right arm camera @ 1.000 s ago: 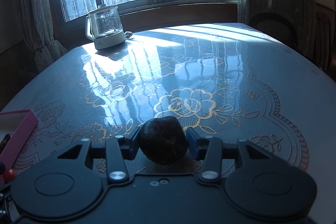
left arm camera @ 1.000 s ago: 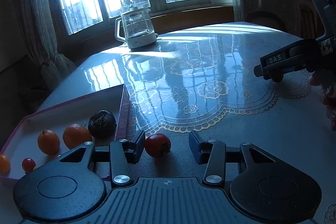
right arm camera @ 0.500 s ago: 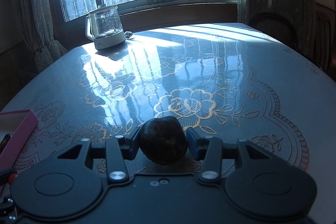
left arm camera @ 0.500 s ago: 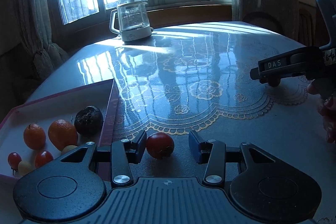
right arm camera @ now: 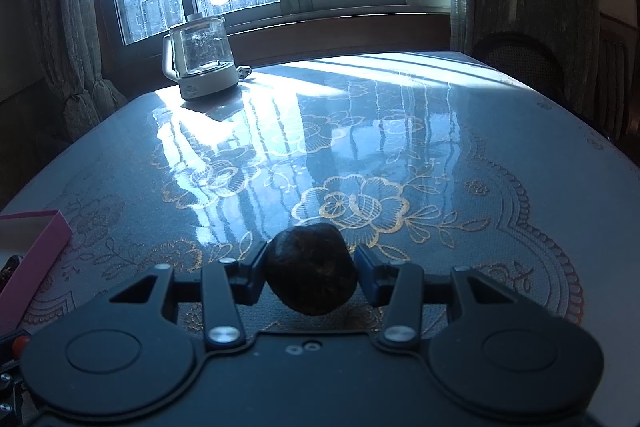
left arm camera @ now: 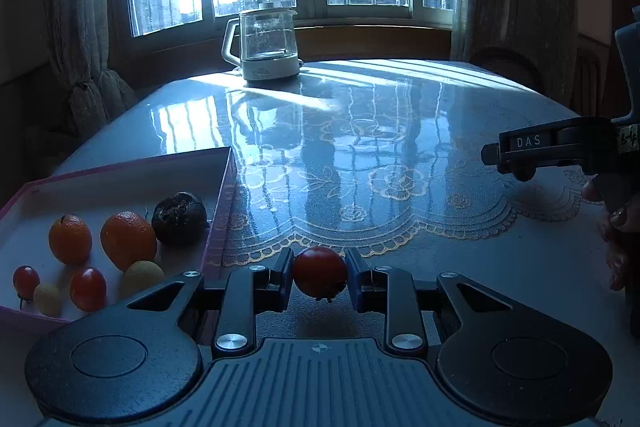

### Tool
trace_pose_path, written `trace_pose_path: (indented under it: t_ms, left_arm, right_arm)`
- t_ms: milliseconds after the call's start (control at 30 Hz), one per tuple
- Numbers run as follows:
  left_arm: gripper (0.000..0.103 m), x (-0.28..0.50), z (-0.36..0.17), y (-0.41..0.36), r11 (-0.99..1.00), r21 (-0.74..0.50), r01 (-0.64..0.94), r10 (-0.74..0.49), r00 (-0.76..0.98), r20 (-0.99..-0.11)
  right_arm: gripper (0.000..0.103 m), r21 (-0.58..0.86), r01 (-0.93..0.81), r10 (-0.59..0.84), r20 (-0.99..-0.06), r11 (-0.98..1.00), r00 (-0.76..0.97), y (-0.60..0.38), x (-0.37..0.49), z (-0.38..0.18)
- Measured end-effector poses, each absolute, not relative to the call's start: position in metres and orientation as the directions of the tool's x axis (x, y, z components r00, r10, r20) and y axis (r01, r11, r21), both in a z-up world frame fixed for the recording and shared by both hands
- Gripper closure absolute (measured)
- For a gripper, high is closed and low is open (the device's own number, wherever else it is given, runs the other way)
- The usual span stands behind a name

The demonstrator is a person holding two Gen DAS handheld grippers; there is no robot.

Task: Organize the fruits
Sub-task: 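Carry the cherry tomato into the pink tray and open the left tool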

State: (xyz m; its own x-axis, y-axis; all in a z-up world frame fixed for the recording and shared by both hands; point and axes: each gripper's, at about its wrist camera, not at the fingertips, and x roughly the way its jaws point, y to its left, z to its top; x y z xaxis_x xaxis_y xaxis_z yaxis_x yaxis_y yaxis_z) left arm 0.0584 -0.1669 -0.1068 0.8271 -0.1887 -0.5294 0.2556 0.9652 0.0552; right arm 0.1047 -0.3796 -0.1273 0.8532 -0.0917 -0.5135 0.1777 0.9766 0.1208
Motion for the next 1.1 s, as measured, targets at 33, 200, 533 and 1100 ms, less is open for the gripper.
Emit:
trace_pose_path:
  t_ms: [33, 200, 533, 1100]
  left_arm:
    - [0.075, 0.058, -0.106, -0.164, 0.968, 0.039, 0.247, -0.191, 0.83, -0.523]
    - [0.075, 0.058, -0.098, -0.146, 0.98, -0.015, 0.198, -0.181, 0.86, -0.476]
    - [0.075, 0.083, -0.084, -0.078, 0.997, -0.07, 0.026, -0.053, 0.908, -0.416]
    - [0.075, 0.151, -0.113, 0.041, 0.975, -0.081, -0.208, 0.133, 0.835, -0.534]
  right_arm:
    - [0.058, 0.117, 0.177, -0.094, -0.507, 0.977, 0.857, -0.379, 0.104, -0.127]
    - [0.058, 0.101, 0.168, -0.101, -0.475, 0.981, 0.874, -0.377, 0.099, -0.123]
    - [0.058, 0.16, 0.123, -0.036, -0.46, 0.98, 0.887, -0.356, 0.095, -0.124]
    - [0.058, 0.145, 0.061, 0.016, -0.478, 0.988, 0.878, -0.296, 0.102, -0.125]
